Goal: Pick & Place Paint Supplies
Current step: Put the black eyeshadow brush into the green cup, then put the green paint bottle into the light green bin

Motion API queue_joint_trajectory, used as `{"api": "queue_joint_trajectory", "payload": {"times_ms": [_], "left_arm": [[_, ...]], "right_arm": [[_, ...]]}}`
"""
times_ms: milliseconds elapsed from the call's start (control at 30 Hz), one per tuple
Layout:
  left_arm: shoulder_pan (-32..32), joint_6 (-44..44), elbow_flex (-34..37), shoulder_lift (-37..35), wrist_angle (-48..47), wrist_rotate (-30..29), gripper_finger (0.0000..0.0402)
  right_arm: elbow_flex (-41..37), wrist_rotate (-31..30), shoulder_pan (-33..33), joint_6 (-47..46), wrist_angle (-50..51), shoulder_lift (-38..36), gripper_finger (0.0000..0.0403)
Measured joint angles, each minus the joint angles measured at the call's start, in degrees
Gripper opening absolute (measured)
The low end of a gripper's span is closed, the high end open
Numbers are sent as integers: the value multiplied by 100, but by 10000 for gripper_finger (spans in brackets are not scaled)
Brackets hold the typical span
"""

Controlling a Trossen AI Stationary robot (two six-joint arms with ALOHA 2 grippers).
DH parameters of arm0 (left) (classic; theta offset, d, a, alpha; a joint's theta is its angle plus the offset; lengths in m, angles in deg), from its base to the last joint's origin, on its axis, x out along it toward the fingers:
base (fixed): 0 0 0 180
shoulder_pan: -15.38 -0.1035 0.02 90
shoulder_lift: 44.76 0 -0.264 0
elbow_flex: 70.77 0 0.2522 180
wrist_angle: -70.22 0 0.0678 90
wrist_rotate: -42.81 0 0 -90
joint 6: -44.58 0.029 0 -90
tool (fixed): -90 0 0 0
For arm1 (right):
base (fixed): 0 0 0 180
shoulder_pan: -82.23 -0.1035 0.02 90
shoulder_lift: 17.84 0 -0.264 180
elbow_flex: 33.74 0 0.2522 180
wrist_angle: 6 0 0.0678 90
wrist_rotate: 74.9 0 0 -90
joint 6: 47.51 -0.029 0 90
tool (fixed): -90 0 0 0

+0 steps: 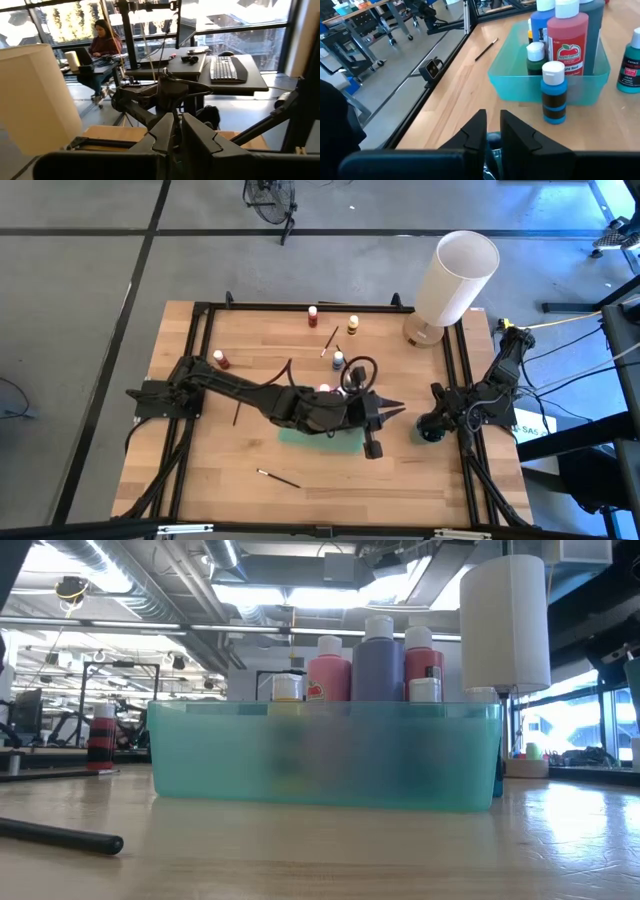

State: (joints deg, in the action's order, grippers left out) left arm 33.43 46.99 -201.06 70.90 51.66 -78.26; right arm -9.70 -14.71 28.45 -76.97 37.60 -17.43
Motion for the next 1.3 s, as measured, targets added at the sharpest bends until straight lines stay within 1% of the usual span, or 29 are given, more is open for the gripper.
{"api": "queue_joint_trajectory", "payload": {"times_ms": [200,333,633,700,867,967,1100,1167,1300], "left_arm": [[-106,-184,0,0,2,360,31],[-127,-181,0,0,2,390,31],[-125,-148,0,0,-20,383,31],[-125,-3,0,0,-43,383,31],[-79,274,2,-74,-385,369,31],[-61,271,7,-247,-829,202,31],[-79,-32,7,-503,-1467,-44,31],[-123,-158,7,-608,-1718,-69,32],[-251,-69,2,-741,-2008,-91,31]], "right_arm": [[0,-4,0,-10,58,0,59],[67,-53,0,32,36,0,60],[691,-172,0,808,-783,0,61],[810,-147,0,920,-949,0,61],[974,226,0,956,-1344,0,61],[978,580,2,995,-1795,0,61],[979,929,2,1350,-2440,4,62],[979,1092,2,1548,-2655,4,64],[979,1255,2,1867,-3142,7,75]]}}
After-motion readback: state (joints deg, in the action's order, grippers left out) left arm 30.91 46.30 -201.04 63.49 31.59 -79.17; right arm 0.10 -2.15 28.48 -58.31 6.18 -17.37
